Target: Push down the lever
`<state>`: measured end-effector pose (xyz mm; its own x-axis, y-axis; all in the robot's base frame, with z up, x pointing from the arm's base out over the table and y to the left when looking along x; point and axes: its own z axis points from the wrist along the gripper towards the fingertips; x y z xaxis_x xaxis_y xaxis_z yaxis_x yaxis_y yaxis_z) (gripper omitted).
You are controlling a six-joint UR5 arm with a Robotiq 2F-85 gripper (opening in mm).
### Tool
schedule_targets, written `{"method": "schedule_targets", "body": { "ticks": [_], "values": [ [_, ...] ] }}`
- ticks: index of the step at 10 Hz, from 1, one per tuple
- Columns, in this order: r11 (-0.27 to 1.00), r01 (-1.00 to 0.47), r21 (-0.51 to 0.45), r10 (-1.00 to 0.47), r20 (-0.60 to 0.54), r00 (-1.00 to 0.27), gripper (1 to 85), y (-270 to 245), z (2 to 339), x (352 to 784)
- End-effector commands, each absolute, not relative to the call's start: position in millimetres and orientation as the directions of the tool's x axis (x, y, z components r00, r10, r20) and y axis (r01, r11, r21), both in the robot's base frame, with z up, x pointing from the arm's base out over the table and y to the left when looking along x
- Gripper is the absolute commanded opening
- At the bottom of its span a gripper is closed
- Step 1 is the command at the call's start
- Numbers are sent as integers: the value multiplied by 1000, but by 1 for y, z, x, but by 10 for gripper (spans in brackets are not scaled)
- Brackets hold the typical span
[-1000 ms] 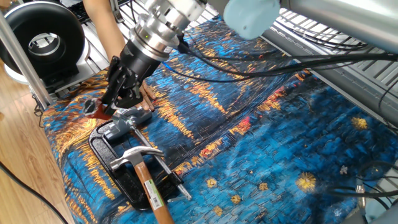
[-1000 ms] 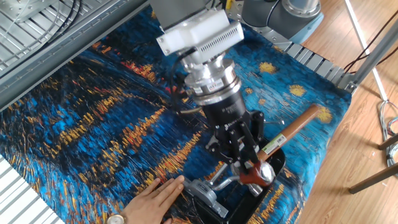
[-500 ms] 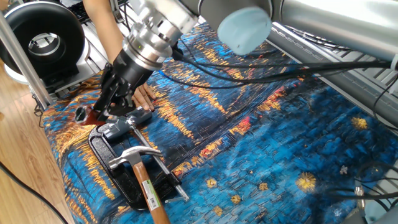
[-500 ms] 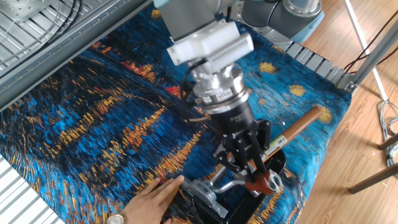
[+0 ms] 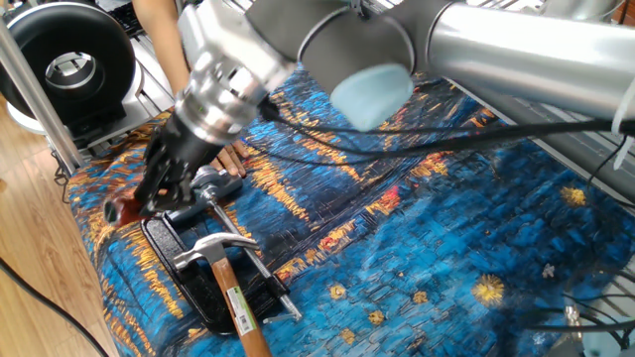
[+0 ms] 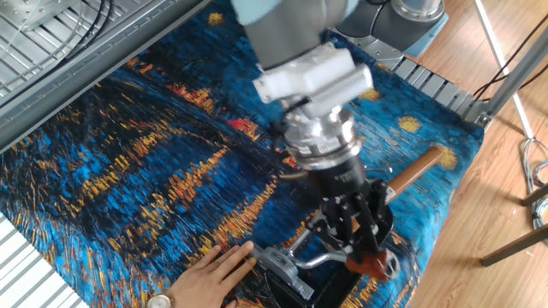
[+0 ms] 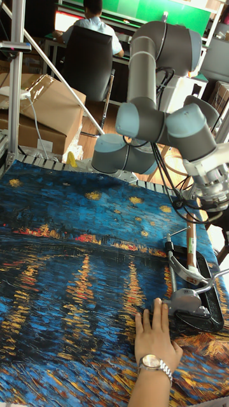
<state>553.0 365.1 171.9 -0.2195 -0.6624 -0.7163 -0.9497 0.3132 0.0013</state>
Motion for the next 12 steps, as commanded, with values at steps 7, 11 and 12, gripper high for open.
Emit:
{"method": "schedule_targets", "body": {
  "ticks": [7, 11, 12],
  "values": [
    [377, -926, -13, -757, -581, -300, 313, 393, 104, 543],
    [378, -925, -45, -841, -434, -323, 300, 364, 80, 533],
    [390, -920, -36, -842, -418, -341, 297, 366, 76, 530]
  ]
}}
